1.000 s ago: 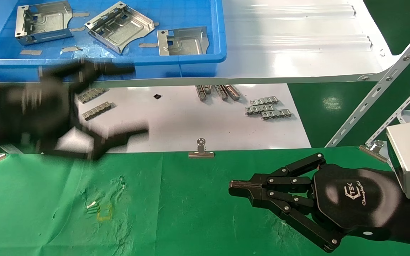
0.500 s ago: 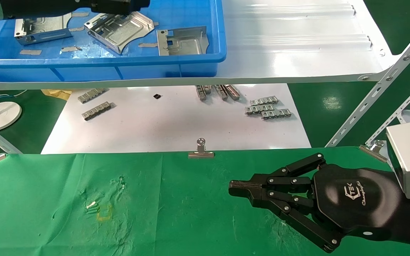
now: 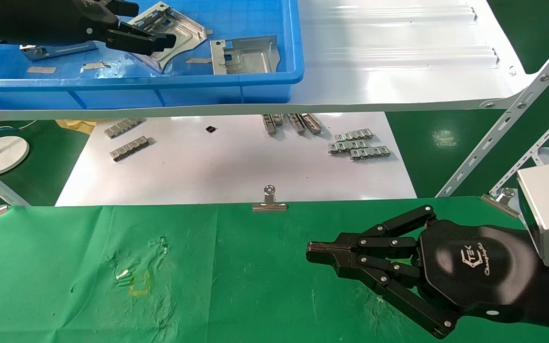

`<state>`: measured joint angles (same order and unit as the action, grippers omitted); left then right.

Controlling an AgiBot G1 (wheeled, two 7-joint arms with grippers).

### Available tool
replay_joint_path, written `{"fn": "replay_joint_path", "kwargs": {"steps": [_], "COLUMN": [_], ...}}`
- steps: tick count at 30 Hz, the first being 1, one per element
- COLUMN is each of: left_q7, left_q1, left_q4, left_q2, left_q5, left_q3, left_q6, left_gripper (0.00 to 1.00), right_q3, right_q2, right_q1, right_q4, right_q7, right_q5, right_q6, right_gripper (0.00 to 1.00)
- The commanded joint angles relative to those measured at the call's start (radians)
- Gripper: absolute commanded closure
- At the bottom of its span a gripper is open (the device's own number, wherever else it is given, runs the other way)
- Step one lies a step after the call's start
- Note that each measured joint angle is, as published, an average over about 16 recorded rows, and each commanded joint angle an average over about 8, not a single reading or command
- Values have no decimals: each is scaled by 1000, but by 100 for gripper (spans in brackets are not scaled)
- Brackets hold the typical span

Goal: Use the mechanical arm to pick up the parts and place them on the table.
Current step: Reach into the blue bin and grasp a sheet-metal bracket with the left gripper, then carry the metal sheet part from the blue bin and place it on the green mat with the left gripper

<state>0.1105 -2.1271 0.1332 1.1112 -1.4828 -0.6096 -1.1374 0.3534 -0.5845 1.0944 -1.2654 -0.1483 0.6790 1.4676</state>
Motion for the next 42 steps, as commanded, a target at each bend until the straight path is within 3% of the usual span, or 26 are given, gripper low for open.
{"fn": "replay_joint_path", "kwargs": {"steps": [1, 9, 29, 31, 36, 38, 39, 42], "left_q7": [6, -75, -89, -97, -121, -132, -139, -169], "left_q1": [-11, -3, -17, -16, -14, -17, -19, -26], "left_q4": [-25, -49, -115, -114, -107, -102, -98, -80], "left_q2": [3, 12, 28, 24, 3, -9, -16, -36], "left_q5": [-1, -16, -25, -17, 24, 47, 59, 93], "left_q3": [-1, -6, -12, -7, 21, 37, 46, 68], "left_q6": [-6, 115, 126, 128, 104, 77, 60, -7], "left_gripper": [100, 100, 100, 100, 100, 100, 100, 100], "right_q3": [0, 0, 0, 0, 0, 0, 1, 1], "right_q2": [0, 0, 0, 0, 0, 0, 0, 0], "right_q1": [0, 0, 0, 0, 0, 0, 0, 0], "right_q4": [0, 0, 0, 0, 0, 0, 0, 0], "right_q7": [0, 0, 0, 0, 0, 0, 0, 0], "right_q5": [0, 0, 0, 0, 0, 0, 0, 0], "right_q6": [0, 0, 0, 0, 0, 0, 0, 0], "right_gripper": [100, 100, 97, 85, 23, 5, 0, 0]}}
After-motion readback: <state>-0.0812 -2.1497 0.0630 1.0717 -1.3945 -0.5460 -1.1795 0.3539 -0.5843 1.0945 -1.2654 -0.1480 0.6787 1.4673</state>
